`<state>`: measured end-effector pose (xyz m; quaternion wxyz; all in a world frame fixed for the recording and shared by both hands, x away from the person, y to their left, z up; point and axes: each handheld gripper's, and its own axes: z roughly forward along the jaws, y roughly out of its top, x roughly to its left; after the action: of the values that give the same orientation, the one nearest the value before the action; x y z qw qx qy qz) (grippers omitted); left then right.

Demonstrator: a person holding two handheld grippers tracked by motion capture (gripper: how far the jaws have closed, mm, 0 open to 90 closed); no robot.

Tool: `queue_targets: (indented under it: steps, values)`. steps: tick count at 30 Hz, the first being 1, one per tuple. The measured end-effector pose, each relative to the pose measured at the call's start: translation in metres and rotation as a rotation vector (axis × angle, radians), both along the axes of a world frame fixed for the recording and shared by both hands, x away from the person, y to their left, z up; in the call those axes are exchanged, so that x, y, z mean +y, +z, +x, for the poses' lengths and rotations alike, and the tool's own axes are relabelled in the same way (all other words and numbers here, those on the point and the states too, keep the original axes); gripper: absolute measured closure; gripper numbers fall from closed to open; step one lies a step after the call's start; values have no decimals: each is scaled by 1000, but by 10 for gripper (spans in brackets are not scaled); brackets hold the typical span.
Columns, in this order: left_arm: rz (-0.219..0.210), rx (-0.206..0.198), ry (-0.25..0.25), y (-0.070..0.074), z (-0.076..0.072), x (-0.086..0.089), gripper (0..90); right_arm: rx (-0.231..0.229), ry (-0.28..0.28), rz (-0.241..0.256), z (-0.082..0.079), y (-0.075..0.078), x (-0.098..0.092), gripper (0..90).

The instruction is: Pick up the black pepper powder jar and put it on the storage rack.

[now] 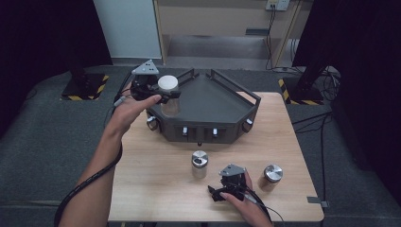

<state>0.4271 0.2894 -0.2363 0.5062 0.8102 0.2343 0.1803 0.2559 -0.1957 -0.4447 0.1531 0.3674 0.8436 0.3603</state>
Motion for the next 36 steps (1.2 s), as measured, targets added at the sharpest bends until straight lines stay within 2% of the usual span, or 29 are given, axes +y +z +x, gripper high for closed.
queue_targets:
  steps: [7, 13, 29, 36]
  values:
    - [-11, -5, 12, -4, 8, 0, 328, -1, -2, 0, 0, 0, 0, 9]
    - [3, -6, 17, -5, 13, -2, 328, 0, -3, 0, -1, 0, 0, 9]
    - [14, 27, 38, -21, 25, -5, 328, 1, -5, 1, -1, 0, 0, 9]
    - [5, 35, 46, -29, 28, -6, 328, 1, -5, 1, -1, 0, 0, 9]
